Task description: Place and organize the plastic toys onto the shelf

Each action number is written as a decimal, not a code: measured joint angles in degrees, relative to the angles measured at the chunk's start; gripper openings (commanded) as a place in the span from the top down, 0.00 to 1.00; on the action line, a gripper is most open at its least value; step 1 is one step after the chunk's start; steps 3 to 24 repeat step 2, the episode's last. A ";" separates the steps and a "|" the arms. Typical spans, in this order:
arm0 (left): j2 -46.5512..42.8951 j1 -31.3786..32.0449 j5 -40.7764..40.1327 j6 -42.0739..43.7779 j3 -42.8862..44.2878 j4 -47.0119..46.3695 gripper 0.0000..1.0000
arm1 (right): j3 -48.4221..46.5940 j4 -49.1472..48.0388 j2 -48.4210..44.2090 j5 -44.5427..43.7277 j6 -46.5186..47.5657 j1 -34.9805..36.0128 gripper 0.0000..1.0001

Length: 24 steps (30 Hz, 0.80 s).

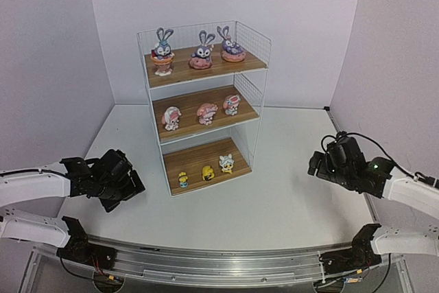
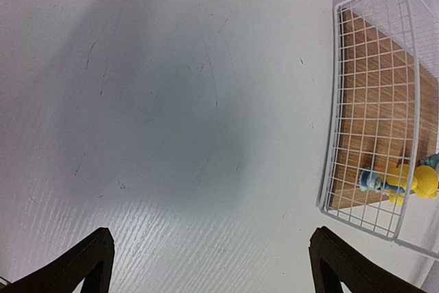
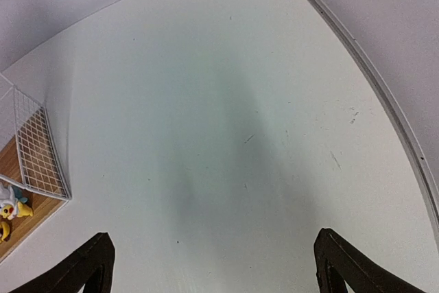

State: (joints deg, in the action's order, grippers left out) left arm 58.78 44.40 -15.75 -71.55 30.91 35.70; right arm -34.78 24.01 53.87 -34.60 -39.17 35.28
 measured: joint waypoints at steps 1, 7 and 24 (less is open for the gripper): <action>0.31 -1.14 0.35 0.78 0.13 -0.04 0.00 | 0.76 -0.03 -1.50 -0.85 -0.74 0.01 0.02; 0.43 -2.30 0.68 1.60 0.28 -0.12 0.00 | 1.36 -0.18 -2.79 -1.59 -1.41 0.01 0.02; 0.43 -2.30 0.68 1.60 0.28 -0.12 0.00 | 1.36 -0.18 -2.79 -1.59 -1.41 0.01 0.02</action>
